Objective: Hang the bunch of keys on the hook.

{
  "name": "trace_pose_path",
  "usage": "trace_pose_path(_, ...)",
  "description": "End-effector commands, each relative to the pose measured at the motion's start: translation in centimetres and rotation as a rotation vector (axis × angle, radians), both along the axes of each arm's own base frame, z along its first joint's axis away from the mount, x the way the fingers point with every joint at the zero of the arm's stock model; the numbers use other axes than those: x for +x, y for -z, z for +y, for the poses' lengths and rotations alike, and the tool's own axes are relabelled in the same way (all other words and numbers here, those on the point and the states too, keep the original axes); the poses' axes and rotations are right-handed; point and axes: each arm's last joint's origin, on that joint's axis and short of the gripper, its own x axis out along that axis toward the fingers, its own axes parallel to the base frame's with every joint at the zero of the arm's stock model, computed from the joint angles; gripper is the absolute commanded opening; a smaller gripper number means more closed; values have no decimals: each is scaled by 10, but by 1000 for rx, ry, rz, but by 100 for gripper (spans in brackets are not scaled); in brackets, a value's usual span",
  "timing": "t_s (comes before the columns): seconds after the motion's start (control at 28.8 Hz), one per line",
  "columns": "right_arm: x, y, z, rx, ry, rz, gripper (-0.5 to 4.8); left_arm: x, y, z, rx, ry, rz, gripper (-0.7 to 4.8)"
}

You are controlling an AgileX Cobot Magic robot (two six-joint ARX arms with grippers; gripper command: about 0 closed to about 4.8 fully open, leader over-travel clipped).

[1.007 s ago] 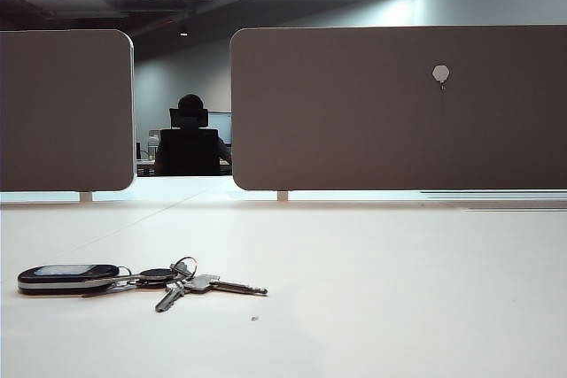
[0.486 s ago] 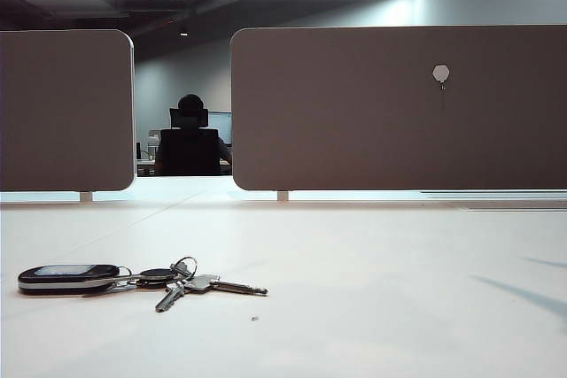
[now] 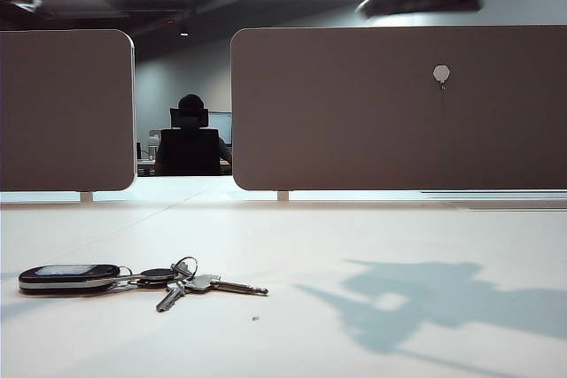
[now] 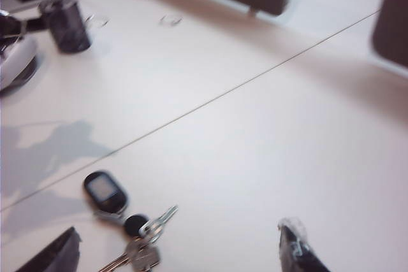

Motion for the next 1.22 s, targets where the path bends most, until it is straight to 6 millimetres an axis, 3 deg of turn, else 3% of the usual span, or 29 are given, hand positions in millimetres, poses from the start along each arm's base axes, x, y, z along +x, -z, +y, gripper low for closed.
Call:
trace_pose_path(0.03,9,16,26,-31,-55,32,399,-4,7,-7,138,-24,-10,479)
trace_pose_path(0.21,29,49,59,-111,-91,128,399,-8,22,-14,280,-24,96,479)
trace_pose_path(0.49,60,78,103,-174,-161,224,398,-5,30,-13,363,-67,142,479)
trace_pose_path(0.52,59,84,106,-191,-167,240,386,-5,30,-13,367,-67,139,479)
trace_pose_path(0.59,57,93,109,-222,-186,277,312,-5,30,-13,368,-70,139,479)
trace_pose_path(0.94,56,120,116,-316,-138,311,310,-5,30,-13,372,-77,138,479)
trace_pose_path(1.22,58,119,119,-271,-131,291,308,-6,31,-13,377,-76,146,479)
